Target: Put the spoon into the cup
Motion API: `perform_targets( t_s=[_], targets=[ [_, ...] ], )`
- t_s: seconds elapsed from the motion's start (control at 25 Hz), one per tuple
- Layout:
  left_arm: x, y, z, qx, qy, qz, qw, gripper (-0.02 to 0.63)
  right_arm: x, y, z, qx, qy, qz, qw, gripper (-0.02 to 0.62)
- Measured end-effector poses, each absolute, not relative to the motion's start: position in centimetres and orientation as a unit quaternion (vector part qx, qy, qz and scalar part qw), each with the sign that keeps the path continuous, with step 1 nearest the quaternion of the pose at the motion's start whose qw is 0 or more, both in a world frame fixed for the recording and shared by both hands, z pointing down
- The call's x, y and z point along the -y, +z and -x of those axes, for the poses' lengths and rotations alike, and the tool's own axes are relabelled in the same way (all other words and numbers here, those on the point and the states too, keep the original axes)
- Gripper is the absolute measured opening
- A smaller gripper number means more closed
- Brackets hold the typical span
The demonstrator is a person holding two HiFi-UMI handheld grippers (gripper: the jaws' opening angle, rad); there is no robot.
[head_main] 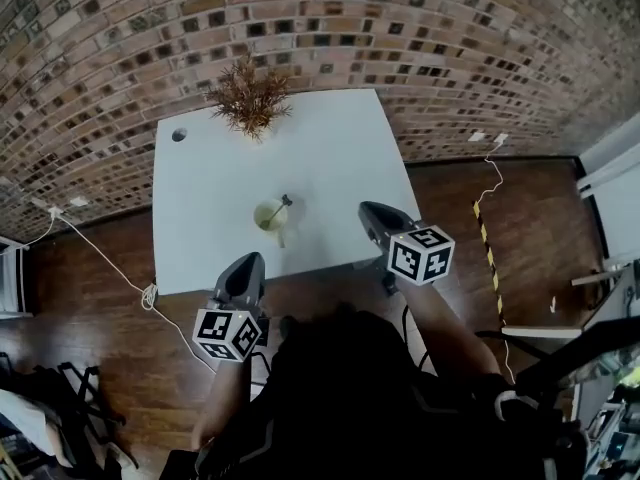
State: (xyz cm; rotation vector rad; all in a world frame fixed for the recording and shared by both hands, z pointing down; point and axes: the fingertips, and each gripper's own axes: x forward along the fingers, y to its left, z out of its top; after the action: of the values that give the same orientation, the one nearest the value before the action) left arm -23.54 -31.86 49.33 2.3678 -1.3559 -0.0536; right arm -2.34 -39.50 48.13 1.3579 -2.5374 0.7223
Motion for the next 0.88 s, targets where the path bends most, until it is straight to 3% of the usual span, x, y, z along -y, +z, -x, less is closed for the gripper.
perform_targets(
  t_s=[0.64,0.88],
  targets=[
    [28.1,42.9,11.3,0.528,-0.001,-0.833,0.163,-0.006,35.1,42.9,-9.3,0.898,0.186,-0.394,0.054,0.006],
    [25.9,41.9,9.9,0.536,0.008,-0.832,0.148,-0.006,33.1,42.8,-11.1,0.901,0.19,-0.388,0.036,0.006]
  ],
)
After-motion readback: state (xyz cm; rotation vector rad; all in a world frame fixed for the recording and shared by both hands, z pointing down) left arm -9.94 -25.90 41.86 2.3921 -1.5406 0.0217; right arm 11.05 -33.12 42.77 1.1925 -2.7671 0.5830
